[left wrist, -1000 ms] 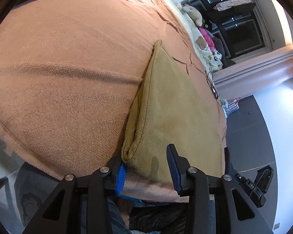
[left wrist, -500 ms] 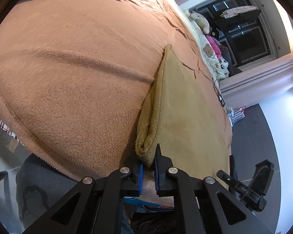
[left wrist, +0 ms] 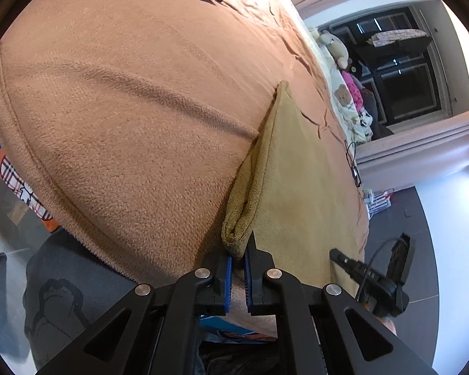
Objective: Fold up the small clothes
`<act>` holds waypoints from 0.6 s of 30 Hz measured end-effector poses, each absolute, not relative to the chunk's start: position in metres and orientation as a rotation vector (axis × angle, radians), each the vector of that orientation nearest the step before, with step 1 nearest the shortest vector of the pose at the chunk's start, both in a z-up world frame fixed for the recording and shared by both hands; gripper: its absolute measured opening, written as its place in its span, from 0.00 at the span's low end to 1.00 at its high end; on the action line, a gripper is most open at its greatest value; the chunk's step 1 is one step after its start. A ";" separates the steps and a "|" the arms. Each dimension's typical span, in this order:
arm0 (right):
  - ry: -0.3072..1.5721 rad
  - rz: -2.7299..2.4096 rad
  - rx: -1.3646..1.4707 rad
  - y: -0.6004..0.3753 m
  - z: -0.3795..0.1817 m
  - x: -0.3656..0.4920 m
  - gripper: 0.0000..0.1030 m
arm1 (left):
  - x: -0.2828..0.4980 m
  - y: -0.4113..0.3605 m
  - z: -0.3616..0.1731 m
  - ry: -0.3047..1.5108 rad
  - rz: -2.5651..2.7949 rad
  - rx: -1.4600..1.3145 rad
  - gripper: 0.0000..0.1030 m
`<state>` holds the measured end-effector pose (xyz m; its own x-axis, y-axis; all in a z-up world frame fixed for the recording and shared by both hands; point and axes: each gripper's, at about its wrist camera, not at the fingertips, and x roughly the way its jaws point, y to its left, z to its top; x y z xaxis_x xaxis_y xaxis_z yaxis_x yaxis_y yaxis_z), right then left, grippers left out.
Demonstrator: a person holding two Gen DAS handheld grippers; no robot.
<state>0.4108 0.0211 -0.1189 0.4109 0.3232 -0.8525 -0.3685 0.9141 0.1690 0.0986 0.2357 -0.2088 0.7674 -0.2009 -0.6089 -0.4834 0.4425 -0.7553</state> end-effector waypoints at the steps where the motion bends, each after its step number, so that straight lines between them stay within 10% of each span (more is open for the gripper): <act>1: 1.063 0.430 -0.043 0.023 -0.120 0.415 0.08 | 0.098 0.235 -0.208 0.713 0.198 -1.120 0.06; 18: 1.071 0.364 -0.017 0.043 -0.121 0.484 0.07 | 0.105 0.232 -0.210 0.703 0.264 -1.224 0.06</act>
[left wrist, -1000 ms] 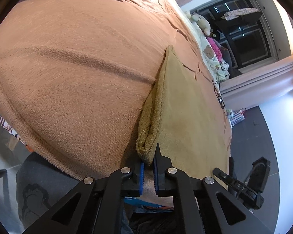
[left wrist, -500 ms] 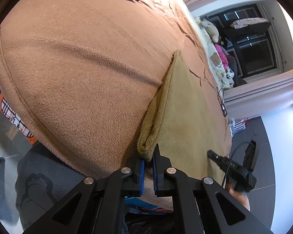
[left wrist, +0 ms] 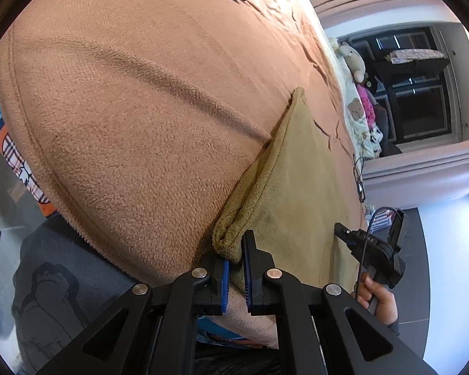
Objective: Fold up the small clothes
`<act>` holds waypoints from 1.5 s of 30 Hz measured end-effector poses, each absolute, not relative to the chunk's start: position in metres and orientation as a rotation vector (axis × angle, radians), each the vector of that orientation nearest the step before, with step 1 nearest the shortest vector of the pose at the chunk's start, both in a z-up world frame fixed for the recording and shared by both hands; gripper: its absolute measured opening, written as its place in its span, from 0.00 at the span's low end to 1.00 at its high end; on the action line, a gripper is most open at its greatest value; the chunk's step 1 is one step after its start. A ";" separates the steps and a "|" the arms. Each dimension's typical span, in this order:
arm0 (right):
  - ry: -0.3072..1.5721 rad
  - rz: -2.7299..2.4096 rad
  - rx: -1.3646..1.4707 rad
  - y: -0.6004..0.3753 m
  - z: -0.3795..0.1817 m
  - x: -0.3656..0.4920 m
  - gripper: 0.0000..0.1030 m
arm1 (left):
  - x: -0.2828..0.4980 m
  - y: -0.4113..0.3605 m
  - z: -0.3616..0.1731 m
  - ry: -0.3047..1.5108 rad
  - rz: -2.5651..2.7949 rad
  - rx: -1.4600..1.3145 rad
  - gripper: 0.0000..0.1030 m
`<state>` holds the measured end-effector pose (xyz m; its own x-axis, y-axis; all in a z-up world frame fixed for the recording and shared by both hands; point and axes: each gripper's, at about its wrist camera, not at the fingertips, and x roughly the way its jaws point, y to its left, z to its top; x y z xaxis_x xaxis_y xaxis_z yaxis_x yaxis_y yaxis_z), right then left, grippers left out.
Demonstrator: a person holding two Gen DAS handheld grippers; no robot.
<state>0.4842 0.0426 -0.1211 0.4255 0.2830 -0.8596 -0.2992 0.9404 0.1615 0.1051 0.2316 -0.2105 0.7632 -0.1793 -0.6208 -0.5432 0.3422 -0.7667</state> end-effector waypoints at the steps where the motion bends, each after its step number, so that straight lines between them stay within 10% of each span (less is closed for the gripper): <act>1: 1.075 0.362 -0.015 0.044 -0.122 0.488 0.07 | 0.105 0.232 -0.210 0.703 0.268 -1.225 0.06; 45: 1.105 0.471 0.088 0.039 -0.115 0.427 0.07 | 0.097 0.224 -0.177 0.584 0.092 -1.261 0.03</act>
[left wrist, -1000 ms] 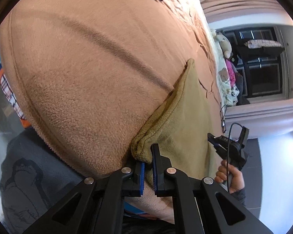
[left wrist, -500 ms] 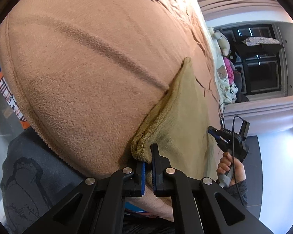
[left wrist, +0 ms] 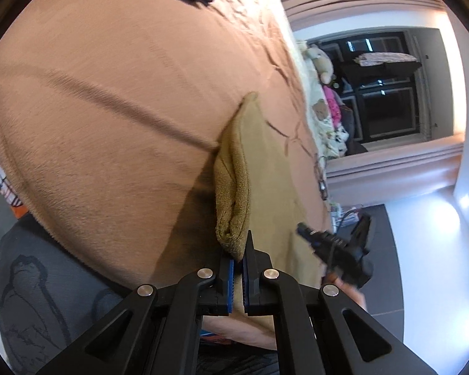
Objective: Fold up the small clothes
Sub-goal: 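Lift the held edge with the left gripper and fold it over the shirt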
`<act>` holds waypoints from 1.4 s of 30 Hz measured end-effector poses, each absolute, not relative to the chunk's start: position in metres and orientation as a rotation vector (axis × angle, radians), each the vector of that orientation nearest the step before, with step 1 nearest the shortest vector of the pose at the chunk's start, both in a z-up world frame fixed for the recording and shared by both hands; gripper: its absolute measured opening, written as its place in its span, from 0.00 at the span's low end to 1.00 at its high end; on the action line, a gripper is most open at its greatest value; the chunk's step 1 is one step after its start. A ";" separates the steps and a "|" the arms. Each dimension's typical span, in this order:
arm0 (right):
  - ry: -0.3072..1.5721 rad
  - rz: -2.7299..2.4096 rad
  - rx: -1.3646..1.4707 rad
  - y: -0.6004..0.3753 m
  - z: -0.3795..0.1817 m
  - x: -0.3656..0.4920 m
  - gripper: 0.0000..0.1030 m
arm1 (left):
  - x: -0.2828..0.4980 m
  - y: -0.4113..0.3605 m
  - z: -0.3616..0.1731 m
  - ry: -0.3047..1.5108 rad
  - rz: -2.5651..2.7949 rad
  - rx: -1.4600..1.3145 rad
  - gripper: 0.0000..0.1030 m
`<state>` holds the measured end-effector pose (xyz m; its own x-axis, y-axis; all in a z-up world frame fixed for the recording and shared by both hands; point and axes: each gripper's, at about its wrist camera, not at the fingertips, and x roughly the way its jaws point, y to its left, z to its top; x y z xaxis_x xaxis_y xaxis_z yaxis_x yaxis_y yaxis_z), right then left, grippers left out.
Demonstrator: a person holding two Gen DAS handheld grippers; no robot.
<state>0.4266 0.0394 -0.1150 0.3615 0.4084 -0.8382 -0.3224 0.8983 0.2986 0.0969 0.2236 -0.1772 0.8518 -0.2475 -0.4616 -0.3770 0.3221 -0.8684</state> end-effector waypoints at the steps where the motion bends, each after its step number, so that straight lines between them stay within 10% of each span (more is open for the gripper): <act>1: 1.110 0.474 0.091 0.037 -0.117 0.420 0.07 | 0.099 0.224 -0.174 0.578 0.079 -1.259 0.03; 42: 1.043 0.602 0.206 -0.070 -0.091 0.286 0.08 | 0.188 0.148 -0.045 0.525 -0.266 -1.020 0.03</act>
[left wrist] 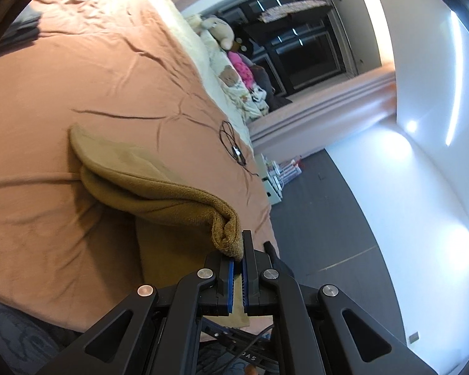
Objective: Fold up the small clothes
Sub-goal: 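Lift the held edge with the left gripper and fold it over the shirt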
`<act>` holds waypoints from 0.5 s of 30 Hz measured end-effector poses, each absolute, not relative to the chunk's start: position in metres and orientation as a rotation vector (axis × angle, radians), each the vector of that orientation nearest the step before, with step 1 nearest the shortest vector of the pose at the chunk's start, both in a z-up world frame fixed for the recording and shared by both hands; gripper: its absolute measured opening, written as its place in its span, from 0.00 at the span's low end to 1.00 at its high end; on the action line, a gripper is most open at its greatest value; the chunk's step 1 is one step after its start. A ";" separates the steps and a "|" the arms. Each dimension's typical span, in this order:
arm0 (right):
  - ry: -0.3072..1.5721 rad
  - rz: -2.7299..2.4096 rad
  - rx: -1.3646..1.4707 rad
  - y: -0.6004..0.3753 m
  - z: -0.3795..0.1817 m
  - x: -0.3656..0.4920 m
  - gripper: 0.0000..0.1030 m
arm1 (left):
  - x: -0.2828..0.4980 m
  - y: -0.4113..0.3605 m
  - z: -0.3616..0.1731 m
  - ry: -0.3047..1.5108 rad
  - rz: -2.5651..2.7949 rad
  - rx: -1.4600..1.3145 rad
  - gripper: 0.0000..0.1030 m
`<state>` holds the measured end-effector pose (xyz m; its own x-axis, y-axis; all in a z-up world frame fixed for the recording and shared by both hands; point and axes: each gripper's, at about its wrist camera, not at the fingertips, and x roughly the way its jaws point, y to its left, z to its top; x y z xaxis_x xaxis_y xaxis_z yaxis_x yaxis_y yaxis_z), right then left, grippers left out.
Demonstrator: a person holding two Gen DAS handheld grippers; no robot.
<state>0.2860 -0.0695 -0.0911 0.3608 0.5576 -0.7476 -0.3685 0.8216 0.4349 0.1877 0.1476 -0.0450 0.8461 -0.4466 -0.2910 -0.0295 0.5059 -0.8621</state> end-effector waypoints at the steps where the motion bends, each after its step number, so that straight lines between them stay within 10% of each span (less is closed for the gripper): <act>1: 1.032 0.594 0.208 -0.075 -0.088 0.286 0.08 | 0.190 0.146 -0.044 0.529 -0.272 -1.013 0.03; 4: 1.008 0.550 0.230 -0.092 -0.083 0.282 0.12 | 0.203 0.134 -0.035 0.543 -0.295 -0.984 0.03; 8: 0.942 0.511 0.246 -0.105 -0.075 0.269 0.59 | 0.218 0.117 -0.028 0.569 -0.325 -0.948 0.03; 15: 0.891 0.528 0.275 -0.125 -0.069 0.252 0.60 | 0.245 0.085 -0.021 0.622 -0.379 -0.888 0.03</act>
